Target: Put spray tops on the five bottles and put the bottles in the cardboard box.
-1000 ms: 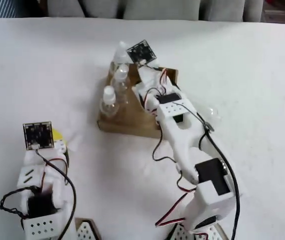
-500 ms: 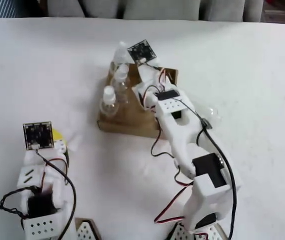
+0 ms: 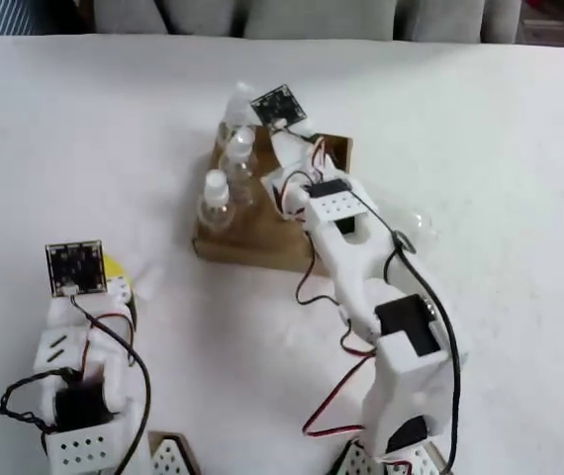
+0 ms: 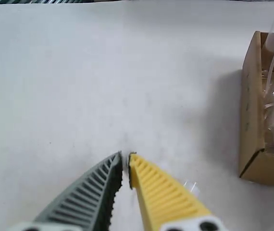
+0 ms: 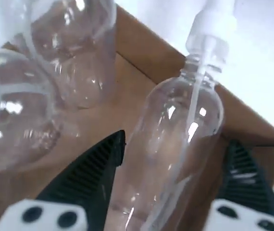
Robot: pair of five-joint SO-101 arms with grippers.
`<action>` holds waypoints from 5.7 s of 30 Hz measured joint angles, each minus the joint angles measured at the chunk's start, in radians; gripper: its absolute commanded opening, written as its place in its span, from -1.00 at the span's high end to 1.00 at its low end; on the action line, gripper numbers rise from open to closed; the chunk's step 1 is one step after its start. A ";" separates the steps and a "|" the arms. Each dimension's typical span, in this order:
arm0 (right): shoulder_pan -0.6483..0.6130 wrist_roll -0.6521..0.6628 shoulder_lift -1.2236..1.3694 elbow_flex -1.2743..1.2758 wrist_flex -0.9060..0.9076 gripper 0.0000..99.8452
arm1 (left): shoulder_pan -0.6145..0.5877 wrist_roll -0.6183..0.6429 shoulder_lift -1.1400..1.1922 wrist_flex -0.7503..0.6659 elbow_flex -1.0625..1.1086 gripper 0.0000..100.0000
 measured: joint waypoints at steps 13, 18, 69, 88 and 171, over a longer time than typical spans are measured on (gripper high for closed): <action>0.000 0.000 0.054 -0.041 0.000 0.43 | 0.000 0.000 0.000 0.000 0.000 0.92; 0.000 0.000 0.054 -0.041 0.000 0.61 | 0.000 0.000 0.000 0.000 0.000 0.92; 0.094 -0.002 -0.086 -0.020 0.000 0.87 | 0.000 0.000 0.000 0.000 0.000 0.92; 0.097 0.000 -0.641 0.405 0.000 0.87 | 0.000 0.000 0.000 0.000 0.000 0.92; 0.615 0.005 -2.114 1.255 0.451 0.97 | 0.453 0.196 0.578 0.057 -0.402 0.92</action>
